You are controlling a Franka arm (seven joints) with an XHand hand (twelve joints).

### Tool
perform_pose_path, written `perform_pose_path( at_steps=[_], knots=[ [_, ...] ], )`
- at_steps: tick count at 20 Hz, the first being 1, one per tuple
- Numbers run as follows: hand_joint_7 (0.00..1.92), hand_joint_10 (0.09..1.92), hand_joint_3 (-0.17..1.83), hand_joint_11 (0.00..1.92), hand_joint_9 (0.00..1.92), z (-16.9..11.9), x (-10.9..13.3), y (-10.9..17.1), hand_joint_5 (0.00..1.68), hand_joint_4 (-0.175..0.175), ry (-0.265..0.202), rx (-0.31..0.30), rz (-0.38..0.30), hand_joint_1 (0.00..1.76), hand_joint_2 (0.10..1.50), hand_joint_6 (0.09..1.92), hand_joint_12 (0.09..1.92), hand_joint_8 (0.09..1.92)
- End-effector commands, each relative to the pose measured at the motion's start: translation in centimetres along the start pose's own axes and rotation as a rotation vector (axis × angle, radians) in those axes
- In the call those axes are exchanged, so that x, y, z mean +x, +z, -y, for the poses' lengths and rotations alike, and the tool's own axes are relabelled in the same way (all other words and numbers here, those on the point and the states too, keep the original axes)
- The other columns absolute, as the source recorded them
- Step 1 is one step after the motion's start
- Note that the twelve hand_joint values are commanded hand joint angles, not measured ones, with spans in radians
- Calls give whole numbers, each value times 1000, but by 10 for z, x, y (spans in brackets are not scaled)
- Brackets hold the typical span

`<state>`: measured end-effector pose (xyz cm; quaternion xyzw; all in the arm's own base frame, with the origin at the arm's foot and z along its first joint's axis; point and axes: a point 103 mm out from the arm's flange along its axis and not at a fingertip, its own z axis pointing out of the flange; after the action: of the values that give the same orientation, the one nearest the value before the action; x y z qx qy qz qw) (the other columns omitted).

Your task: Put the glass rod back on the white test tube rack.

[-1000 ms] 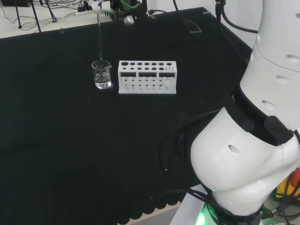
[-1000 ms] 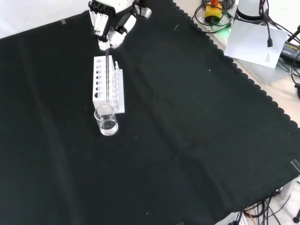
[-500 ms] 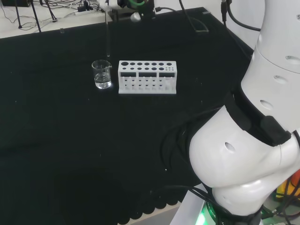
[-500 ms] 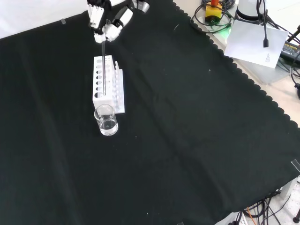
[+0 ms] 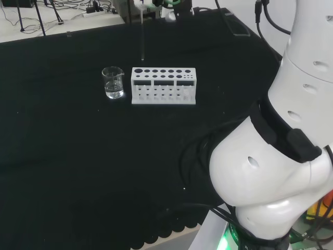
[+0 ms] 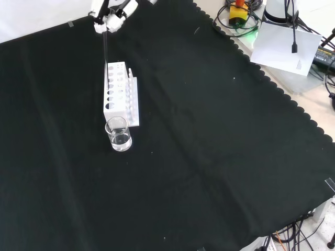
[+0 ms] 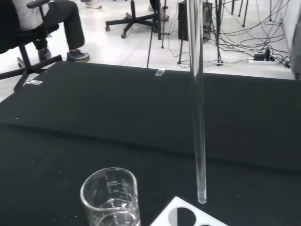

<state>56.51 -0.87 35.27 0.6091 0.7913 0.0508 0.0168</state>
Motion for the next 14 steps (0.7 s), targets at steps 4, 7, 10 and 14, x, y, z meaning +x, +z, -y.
perform_pose_path(
  at_steps=[4,7,10,14],
  knots=[
    [1050,1028,-175,1639,1614,-8,3,19,1034,-175,3,25,-6,1290,1179,658,825,1238],
    [1050,1029,-175,1639,1614,-12,10,23,1034,-175,-7,32,-2,1290,1179,658,825,1238],
    [1049,1029,-175,1639,1614,-16,18,22,1034,-175,-18,29,-4,1290,1179,657,825,1239],
    [1049,1029,-175,1639,1614,-19,22,26,1034,-175,-13,32,-3,1290,1179,657,826,1239]
  ],
)
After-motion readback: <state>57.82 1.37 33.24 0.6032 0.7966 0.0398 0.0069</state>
